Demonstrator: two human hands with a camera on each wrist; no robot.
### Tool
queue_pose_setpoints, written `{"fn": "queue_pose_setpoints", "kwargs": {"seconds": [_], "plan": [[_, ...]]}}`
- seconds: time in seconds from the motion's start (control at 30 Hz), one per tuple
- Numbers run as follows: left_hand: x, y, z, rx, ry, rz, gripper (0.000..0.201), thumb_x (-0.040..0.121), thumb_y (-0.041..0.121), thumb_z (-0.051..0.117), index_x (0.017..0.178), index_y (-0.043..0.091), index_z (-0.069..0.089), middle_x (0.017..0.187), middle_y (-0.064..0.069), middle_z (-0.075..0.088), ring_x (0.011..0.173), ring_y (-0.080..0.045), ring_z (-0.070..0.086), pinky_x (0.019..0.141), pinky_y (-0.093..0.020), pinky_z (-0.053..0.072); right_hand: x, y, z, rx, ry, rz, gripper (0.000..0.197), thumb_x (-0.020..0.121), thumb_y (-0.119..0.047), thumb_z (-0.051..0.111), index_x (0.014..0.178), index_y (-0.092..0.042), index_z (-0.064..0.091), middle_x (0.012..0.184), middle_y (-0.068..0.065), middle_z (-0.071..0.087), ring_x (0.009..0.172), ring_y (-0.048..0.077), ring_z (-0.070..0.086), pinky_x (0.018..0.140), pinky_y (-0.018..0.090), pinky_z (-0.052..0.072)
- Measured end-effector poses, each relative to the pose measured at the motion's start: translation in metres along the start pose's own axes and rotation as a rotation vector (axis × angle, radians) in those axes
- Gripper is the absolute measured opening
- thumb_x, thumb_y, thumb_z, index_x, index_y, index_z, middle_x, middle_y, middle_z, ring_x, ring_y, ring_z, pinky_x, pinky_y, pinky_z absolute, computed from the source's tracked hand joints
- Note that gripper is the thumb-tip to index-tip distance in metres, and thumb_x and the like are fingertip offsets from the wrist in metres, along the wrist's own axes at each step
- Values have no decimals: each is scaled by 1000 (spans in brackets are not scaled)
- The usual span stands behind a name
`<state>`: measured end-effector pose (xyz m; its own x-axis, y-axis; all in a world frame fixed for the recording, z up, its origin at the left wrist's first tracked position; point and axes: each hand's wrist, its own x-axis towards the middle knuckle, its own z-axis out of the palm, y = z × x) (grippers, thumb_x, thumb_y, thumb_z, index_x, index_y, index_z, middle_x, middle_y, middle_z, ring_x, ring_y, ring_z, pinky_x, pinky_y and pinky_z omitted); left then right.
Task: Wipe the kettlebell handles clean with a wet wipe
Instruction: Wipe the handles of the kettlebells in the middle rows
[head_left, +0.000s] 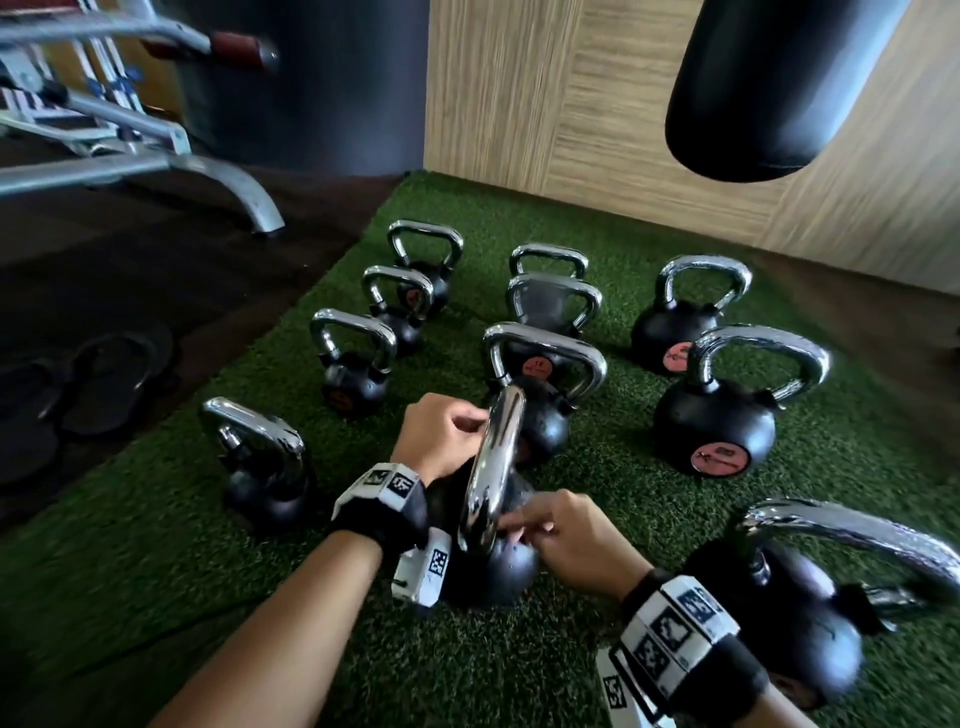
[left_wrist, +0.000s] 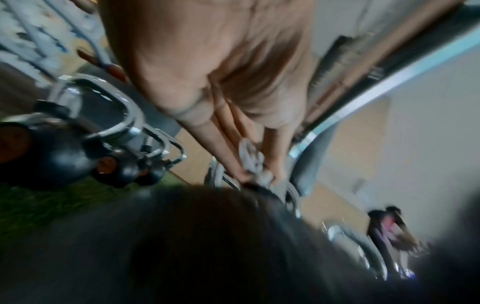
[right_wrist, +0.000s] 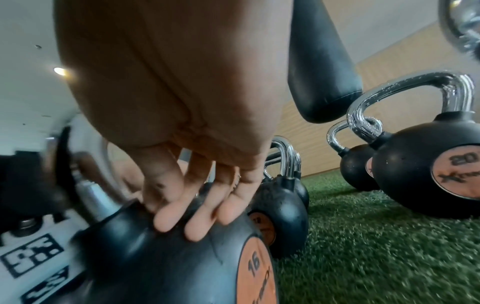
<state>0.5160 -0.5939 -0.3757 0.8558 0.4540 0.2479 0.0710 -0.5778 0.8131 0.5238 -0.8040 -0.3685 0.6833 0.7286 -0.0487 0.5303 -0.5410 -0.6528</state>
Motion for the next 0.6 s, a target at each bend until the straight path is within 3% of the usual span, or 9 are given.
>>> {"fn": "queue_pose_setpoints", "kwargs": {"seconds": [0.03, 0.1, 0.13, 0.2, 0.27, 0.33, 0.43, 0.53, 0.6], "plan": [[3, -4, -4, -72, -59, -56, 14, 88, 22, 78, 97, 12, 83, 88, 2, 80, 82, -6, 71, 74, -17, 51, 7, 1, -1, -5, 66, 15, 41, 84, 4, 59, 101, -27, 79, 95, -13, 70, 87, 4, 65, 75, 7, 47], [6, -13, -9, -240, -170, -137, 16, 94, 12, 71, 103, 1, 79, 88, 1, 79, 80, -5, 70, 70, -17, 55, 19, 5, 1, -33, 204, 31, 21, 89, -12, 68, 106, -24, 74, 103, -1, 66, 93, 12, 62, 87, 22, 50], [6, -15, -10, -250, -202, -122, 17, 95, 8, 69, 106, -3, 77, 92, 0, 80, 79, -2, 72, 69, -15, 56, 24, 7, 5, -42, 210, 33, 25, 89, -23, 72, 113, -21, 67, 107, 3, 64, 98, 16, 60, 93, 30, 49], [7, -21, -6, -220, -174, -94, 20, 91, 5, 74, 110, 1, 77, 101, 5, 77, 80, 10, 70, 75, -8, 53, 30, 12, 16, 30, 125, 86, 50, 85, -37, 76, 124, -17, 52, 118, 7, 60, 110, 23, 56, 100, 39, 45], [6, -23, -4, -242, -129, -70, 22, 84, 6, 81, 106, 5, 79, 98, 7, 75, 77, 18, 67, 74, -2, 49, 32, 15, 27, 152, 85, 135, 59, 86, -35, 75, 129, -17, 39, 128, 9, 55, 120, 26, 54, 107, 44, 42], [6, -23, 0, -280, -112, -48, 21, 82, 5, 83, 103, 6, 80, 98, 1, 78, 78, 8, 72, 72, -8, 54, 31, 19, 36, 260, 95, 141, 67, 89, -31, 74, 138, -14, 31, 139, 9, 48, 133, 25, 47, 115, 43, 37], [7, -13, 1, -343, -64, 27, 20, 83, 7, 82, 103, 9, 82, 92, 4, 81, 86, -8, 76, 75, -15, 58, 30, 24, 44, 258, 87, 167, 85, 93, -39, 66, 155, -12, 15, 158, 6, 28, 149, 20, 25, 124, 41, 22], [14, 0, -2, -583, -66, -31, 18, 88, -1, 76, 105, 3, 79, 97, -11, 80, 92, -24, 75, 84, -34, 61, 29, 24, 46, 210, 96, 171, 84, 96, -46, 59, 159, -17, 12, 164, 2, 19, 153, 16, 15, 126, 39, 14], [14, 3, -3, -606, -96, -42, 18, 90, -1, 74, 106, 5, 78, 98, -12, 80, 91, -23, 74, 81, -33, 61, 28, 23, 47, 230, 110, 172, 82, 96, -45, 59, 159, -19, 13, 164, 2, 19, 153, 16, 15, 126, 39, 14]]}}
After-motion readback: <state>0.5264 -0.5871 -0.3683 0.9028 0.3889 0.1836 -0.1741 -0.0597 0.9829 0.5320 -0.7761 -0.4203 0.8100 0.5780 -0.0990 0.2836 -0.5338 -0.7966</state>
